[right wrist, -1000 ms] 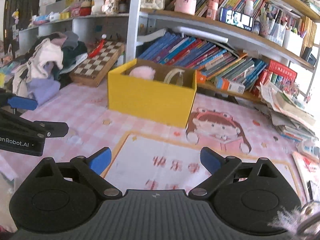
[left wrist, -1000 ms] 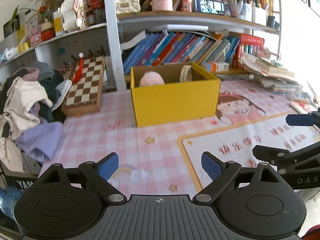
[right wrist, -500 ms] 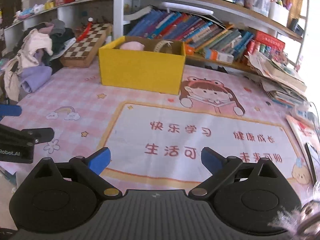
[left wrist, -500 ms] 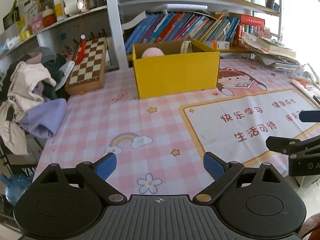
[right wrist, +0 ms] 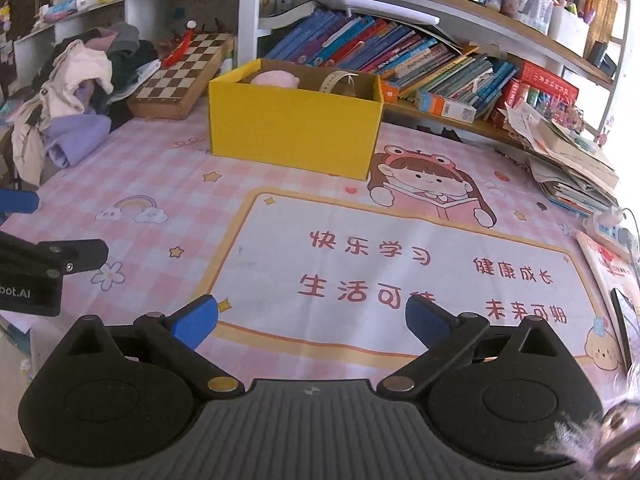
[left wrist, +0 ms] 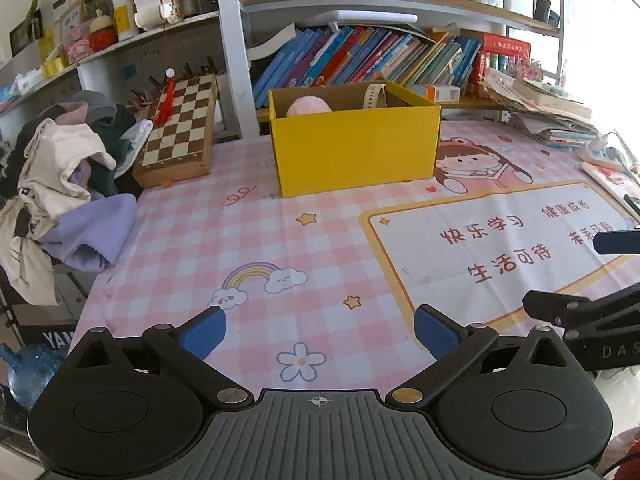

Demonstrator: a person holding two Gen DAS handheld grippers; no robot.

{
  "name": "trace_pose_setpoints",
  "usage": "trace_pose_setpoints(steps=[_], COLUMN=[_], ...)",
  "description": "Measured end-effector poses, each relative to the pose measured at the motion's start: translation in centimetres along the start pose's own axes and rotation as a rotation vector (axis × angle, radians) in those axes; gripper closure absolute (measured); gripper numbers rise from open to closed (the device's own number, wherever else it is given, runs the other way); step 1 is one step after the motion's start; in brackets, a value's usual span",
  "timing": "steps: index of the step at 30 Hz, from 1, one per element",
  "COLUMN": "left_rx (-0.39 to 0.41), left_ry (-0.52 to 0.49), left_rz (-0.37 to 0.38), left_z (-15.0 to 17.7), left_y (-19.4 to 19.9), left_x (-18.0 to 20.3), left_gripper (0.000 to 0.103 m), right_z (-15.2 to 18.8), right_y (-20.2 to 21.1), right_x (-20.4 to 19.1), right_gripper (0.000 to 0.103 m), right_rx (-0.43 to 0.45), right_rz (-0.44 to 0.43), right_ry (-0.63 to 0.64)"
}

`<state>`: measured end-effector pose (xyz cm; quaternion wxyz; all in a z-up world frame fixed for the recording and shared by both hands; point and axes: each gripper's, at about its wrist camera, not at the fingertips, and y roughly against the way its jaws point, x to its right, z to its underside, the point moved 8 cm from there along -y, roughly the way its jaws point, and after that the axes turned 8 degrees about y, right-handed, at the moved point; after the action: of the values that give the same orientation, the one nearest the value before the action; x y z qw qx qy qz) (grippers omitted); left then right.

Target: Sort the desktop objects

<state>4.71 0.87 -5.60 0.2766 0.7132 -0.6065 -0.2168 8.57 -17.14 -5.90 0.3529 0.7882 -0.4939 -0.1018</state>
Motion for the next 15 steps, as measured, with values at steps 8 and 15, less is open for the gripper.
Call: trace_pose_setpoints(steps=[8, 15], left_rx=[-0.028, -0.048], left_ry=[-0.018, -0.026], left_rz=[0.015, 0.029], left_z=[0.7, 1.2], left_y=[-0.1, -0.1], left_x=[0.6, 1.3], left_gripper=[0.0, 0.0], right_z=[0.1, 0.6], right_y=[0.1, 0.4], right_x=[-0.3, -0.1], right_gripper=[0.0, 0.0], right_rx=[-0.004, -0.007], right_rz=[-0.004, 0.0], right_ry=[0.016, 0.005])
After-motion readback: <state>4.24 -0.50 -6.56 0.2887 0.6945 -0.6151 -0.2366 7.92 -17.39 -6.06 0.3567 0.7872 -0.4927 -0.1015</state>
